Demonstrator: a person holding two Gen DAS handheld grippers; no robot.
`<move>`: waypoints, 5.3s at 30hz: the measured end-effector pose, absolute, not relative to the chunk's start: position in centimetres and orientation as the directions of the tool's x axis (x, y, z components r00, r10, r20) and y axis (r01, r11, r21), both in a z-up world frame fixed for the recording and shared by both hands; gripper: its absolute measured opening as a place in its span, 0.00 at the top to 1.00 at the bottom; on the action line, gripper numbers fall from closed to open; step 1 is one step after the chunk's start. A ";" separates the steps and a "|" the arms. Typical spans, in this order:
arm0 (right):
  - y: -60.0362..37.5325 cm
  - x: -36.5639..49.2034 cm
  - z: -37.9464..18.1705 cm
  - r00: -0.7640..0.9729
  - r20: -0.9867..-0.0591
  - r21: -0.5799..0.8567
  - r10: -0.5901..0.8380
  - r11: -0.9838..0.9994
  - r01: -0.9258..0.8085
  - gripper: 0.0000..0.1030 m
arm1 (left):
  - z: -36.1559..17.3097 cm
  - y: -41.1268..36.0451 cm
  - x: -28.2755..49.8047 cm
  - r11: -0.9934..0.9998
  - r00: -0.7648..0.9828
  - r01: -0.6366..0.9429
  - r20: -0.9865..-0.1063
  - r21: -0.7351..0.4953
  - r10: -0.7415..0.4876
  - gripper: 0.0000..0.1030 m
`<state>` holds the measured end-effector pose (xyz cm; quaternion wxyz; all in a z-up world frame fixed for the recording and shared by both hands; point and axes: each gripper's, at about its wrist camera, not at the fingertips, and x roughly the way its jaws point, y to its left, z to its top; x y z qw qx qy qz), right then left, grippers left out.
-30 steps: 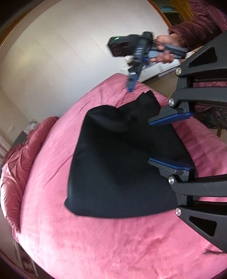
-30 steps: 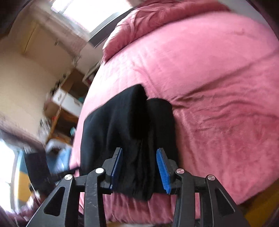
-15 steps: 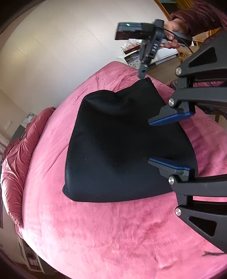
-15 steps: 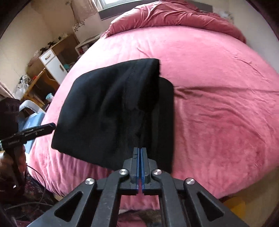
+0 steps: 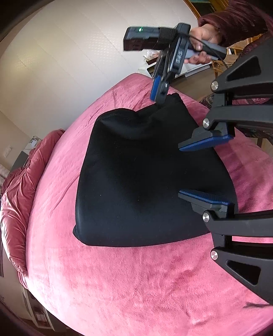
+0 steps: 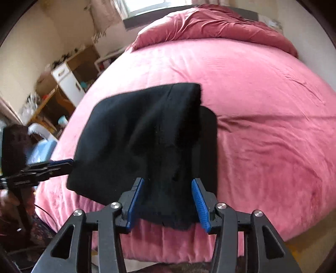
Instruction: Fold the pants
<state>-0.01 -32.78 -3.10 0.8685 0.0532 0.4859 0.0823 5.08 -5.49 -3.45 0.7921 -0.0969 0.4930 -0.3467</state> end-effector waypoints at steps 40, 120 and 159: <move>-35.4 8.3 -3.1 0.569 -0.806 0.225 0.163 0.973 0.041 0.89 | -3.0 -7.9 5.0 0.802 0.355 0.463 -0.749 -0.379 -0.559 0.62; -35.5 10.6 -6.3 0.485 -0.651 0.618 0.584 0.779 -0.108 0.54 | -1.7 -1.3 14.7 0.622 0.298 0.435 -0.548 -0.651 -0.781 0.53; -24.9 18.4 -2.5 0.637 -0.736 0.230 0.228 0.970 -0.082 0.23 | -0.9 3.9 13.8 0.987 0.672 0.058 -0.725 -0.147 -0.148 0.24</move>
